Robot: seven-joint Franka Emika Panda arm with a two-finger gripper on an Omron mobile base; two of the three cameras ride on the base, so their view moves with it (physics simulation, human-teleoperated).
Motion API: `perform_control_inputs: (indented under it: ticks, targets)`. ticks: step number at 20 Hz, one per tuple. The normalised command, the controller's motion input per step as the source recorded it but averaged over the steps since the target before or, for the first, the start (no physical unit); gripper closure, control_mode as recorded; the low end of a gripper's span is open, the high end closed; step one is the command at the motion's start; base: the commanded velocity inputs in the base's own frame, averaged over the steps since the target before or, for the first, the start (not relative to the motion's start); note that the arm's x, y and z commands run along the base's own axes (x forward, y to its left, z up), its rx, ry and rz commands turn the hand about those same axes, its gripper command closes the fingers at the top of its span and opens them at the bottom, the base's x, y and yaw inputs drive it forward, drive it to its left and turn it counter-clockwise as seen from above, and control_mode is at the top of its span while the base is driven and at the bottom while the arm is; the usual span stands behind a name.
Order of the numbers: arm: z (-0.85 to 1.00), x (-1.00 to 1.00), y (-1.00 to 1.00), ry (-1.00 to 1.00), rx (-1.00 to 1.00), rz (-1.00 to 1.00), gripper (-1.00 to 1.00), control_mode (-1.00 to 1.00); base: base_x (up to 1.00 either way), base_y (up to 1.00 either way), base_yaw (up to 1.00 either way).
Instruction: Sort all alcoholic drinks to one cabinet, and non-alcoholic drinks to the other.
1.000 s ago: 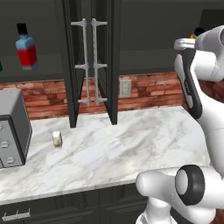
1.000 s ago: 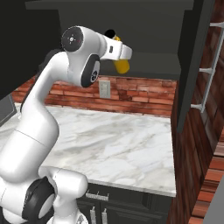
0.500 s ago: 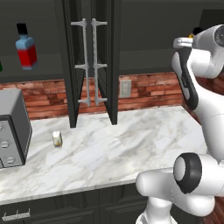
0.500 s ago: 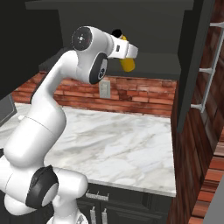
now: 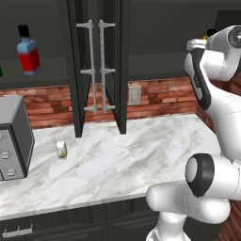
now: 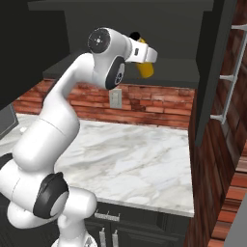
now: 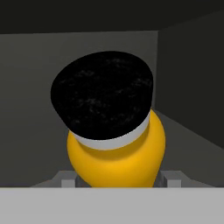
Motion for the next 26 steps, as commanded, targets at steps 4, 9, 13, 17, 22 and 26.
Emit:
perform_control_inputs:
  ticks: [4, 9, 13, 17, 22, 26]
  targets:
    - [0.00, 0.20, -0.12, 0.01, 0.02, 0.00, 1.00, -1.00, 0.00, 0.00, 0.00]
    - [0.00, 0.23, -0.09, 0.00, 0.02, 0.00, 1.00, -1.00, 0.00, 0.00, 0.00]
    - [0.00, 0.24, -0.07, 0.00, 0.01, 0.00, 1.00, -1.00, 0.00, 0.00, 0.00]
    - [-0.03, 0.24, -0.06, 0.01, 0.01, 0.00, 1.00, -1.00, 0.00, 0.00, 0.00]
    - [-0.10, 0.23, -0.07, 0.03, 0.01, 0.00, 1.00, -1.00, 0.00, 0.00, 0.00]
    - [-0.17, 0.22, -0.08, 0.05, 0.01, 0.00, 1.00, -1.00, 0.00, 0.00, 0.00]
